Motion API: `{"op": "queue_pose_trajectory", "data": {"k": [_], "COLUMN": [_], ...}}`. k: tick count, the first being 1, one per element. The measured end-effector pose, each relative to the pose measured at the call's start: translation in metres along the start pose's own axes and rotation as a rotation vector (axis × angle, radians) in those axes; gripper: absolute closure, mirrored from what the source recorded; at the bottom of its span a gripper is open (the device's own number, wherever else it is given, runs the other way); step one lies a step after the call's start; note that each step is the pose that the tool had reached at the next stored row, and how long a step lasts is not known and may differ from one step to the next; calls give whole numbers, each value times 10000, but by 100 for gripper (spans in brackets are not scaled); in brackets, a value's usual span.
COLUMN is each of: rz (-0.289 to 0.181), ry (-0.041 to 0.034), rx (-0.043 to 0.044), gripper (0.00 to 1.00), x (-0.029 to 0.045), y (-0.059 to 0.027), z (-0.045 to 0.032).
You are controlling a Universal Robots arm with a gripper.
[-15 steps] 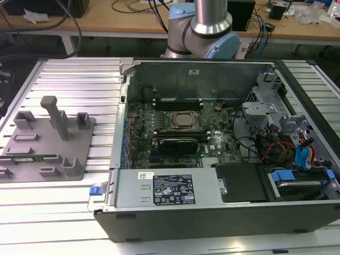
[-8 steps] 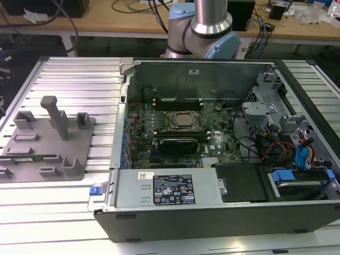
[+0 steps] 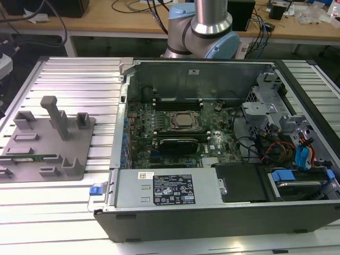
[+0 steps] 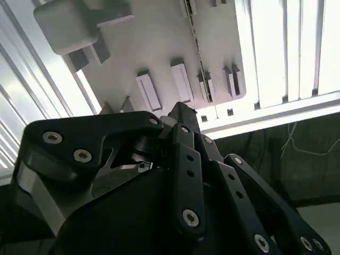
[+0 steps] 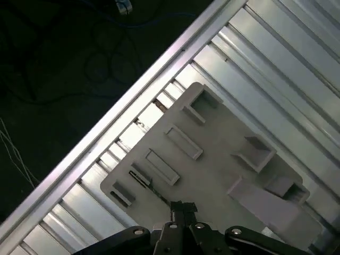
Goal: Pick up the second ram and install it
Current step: 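Pick up the second ram and move it above second insertion slot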
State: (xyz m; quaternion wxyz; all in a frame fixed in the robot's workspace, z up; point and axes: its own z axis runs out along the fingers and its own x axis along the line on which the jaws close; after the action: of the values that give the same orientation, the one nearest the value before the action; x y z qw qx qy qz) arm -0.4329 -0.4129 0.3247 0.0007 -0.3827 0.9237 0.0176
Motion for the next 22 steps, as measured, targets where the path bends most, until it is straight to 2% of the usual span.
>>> {"op": "queue_pose_trajectory", "data": {"k": [2,3,4,6,12,15,17,18,19,21,22], "rz": [-791,-1241,-1502,-1971,-4557,-5572,-5930,-6557,-6874,-6876,-6861], "ry": [135,178,201,234,328,353,364,389,430,458,535], "rx": [82,100,111,120,122,117,115,119,134,149,185], "gripper": [92,92,92,92,92,92,92,92,92,92,92], "x": [0,0,0,0,1,2,1,2,2,2,7], "y": [-1,-1,-1,-1,-2,-4,-4,-4,-4,-6,-9], "z": [4,8,10,15,71,100,108,121,126,136,149]}}
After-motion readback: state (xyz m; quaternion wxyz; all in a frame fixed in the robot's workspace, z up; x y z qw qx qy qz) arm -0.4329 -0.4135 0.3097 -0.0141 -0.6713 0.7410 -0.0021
